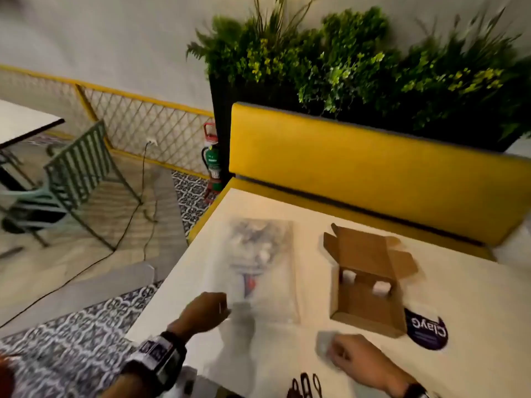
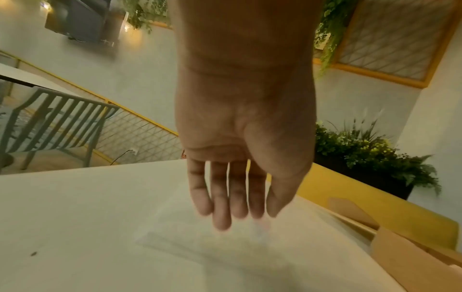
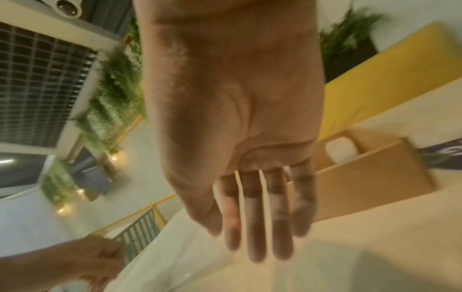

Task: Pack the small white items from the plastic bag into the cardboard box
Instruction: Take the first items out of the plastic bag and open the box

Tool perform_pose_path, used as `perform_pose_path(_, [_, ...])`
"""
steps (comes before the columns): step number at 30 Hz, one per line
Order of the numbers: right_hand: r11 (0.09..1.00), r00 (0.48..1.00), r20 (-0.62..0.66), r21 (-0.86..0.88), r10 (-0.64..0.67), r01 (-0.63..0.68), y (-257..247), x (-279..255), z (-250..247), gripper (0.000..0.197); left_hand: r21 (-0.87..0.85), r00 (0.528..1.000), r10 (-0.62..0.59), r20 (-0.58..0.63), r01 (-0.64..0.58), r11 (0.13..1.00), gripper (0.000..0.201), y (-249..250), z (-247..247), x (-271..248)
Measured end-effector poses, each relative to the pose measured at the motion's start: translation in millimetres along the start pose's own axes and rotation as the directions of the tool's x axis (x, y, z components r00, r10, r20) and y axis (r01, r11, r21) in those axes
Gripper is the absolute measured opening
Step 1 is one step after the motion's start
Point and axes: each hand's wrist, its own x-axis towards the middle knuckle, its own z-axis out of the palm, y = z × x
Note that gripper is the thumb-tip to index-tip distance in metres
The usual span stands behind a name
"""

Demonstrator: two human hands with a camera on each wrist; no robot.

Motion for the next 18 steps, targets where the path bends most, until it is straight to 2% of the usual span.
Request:
perform_pose_path(1, [0.998, 0.997, -0.044, 0.021, -0.066, 0.067, -7.6, 14.1, 2.4, 0.017, -0.029, 0.998, -0.026, -0.050, 0.024, 0.999, 0.016, -1.7, 0.4, 1.7])
perform_pose_path(2, [0.995, 0.989, -0.117, 0.028, -0.094, 0.098, -17.9, 25.7, -0.5, 0.010, -0.044, 0.993, -0.033, -0.115, 0.028, 0.999, 0.016, -1.3, -1.7, 4.5])
perform_pose_path(3, [0.991, 0.976, -0.173, 0.010, -0.130, 0.134, -28.3, 40.4, 2.5, 0.008, -0.037, 0.992, -0.032, -0.120, 0.027, 0.999, 0.020, -4.2, 0.6, 6.4])
perform_pose_path(4, [0.984, 0.959, -0.222, -0.022, -0.176, 0.175, -41.1, 55.0, 3.7, 0.010, -0.006, 0.993, -0.018, -0.117, 0.017, 1.000, 0.028, -4.7, 0.0, 7.8])
perform_pose_path(6, [0.964, 0.928, -0.267, -0.127, -0.260, 0.234, -62.0, 80.8, 19.6, 0.016, 0.074, 0.999, -0.037, -0.014, 0.038, 0.997, 0.043, -11.7, 8.0, 4.6])
perform_pose_path(8, [0.933, 0.928, -0.250, -0.302, -0.275, 0.195, -76.5, 101.8, 36.6, 0.027, 0.122, 0.997, -0.047, 0.055, 0.040, 0.992, 0.053, -19.9, 16.7, 0.8])
perform_pose_path(9, [0.920, 0.944, -0.230, -0.365, -0.235, 0.141, -80.4, 110.2, 43.6, 0.033, 0.126, 0.998, -0.032, 0.055, 0.025, 0.992, 0.053, -21.6, 19.8, -1.2])
perform_pose_path(11, [0.894, 0.970, -0.209, -0.448, -0.127, 0.020, -82.8, 122.1, 54.8, 0.042, 0.122, 1.000, 0.008, 0.010, -0.009, 0.992, 0.046, -25.9, 24.6, -2.9])
perform_pose_path(13, [0.857, 0.973, -0.213, -0.514, -0.091, -0.032, -76.5, 128.4, 60.6, 0.050, 0.147, 0.997, 0.064, -0.040, -0.058, 0.987, 0.034, -27.7, 23.8, -3.2])
perform_pose_path(15, [0.835, 0.964, -0.243, -0.548, -0.107, -0.045, -66.2, 132.5, 61.0, 0.050, 0.183, 0.992, 0.113, -0.050, -0.102, 0.978, 0.025, -27.4, 20.1, -2.0])
perform_pose_path(18, [0.853, 0.948, -0.285, -0.521, -0.141, -0.030, -57.8, 138.2, 55.8, 0.033, 0.220, 0.990, 0.133, -0.056, -0.118, 0.968, 0.023, -30.5, 15.1, 3.8])
